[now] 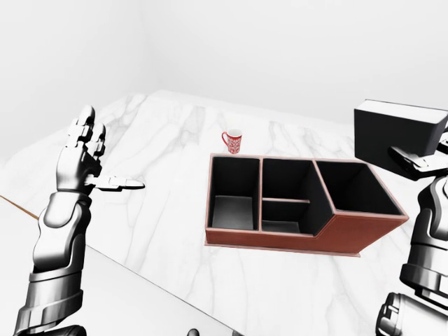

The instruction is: Pick up the book and place it in the right compartment of the caddy.

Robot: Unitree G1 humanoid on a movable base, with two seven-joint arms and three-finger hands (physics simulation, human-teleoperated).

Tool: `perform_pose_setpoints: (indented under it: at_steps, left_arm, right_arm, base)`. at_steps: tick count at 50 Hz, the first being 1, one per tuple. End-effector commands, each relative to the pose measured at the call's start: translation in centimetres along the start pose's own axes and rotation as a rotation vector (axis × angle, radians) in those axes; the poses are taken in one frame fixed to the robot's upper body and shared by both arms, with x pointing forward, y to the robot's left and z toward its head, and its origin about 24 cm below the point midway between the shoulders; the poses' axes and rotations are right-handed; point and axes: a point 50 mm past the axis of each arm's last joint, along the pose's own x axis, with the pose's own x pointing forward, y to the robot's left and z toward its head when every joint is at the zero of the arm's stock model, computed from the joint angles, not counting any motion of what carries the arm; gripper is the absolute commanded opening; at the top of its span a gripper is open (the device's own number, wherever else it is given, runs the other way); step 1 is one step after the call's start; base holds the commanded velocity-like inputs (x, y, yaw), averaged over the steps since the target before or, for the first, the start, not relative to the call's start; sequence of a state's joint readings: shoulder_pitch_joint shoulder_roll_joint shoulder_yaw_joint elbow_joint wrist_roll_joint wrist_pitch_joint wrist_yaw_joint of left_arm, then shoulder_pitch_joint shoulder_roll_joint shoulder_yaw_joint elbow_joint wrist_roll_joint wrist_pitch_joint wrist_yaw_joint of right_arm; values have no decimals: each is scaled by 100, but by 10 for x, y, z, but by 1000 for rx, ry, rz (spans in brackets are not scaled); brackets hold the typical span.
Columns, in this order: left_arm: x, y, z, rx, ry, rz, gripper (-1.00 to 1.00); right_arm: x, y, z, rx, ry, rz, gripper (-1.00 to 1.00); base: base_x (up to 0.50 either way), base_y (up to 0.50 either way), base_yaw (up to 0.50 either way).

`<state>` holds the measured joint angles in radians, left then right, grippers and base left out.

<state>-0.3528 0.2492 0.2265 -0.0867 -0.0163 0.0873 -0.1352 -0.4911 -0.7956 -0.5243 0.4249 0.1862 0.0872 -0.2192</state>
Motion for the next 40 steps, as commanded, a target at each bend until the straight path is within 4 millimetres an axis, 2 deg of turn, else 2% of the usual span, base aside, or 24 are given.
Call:
perform_pose_setpoints:
  at_steps: [1, 4, 28, 34, 40]
  left_arm:
    - [-1, -1, -1, 0, 5, -3, 100]
    - [-1, -1, -2, 0, 7, -3, 100]
    - [-1, -1, -2, 0, 7, -3, 100]
    - [-2, -2, -4, 4, 15, -6, 100]
    - [-3, -2, -4, 9, 15, -5, 100]
  right_arm:
    - [1, -6, 6, -18, -27, -38, -100]
    - [-2, 4, 6, -44, -37, 8, -100]
    - [-2, 4, 7, -47, -42, 10, -100]
    - [-7, -7, 0, -50, -28, -19, -100]
    - [-8, -8, -5, -70, -14, -23, -100]
  base:
    - [0, 0, 0]
    - [0, 0, 0]
    - [0, 0, 0]
    - [0, 0, 0]
    - [0, 0, 0]
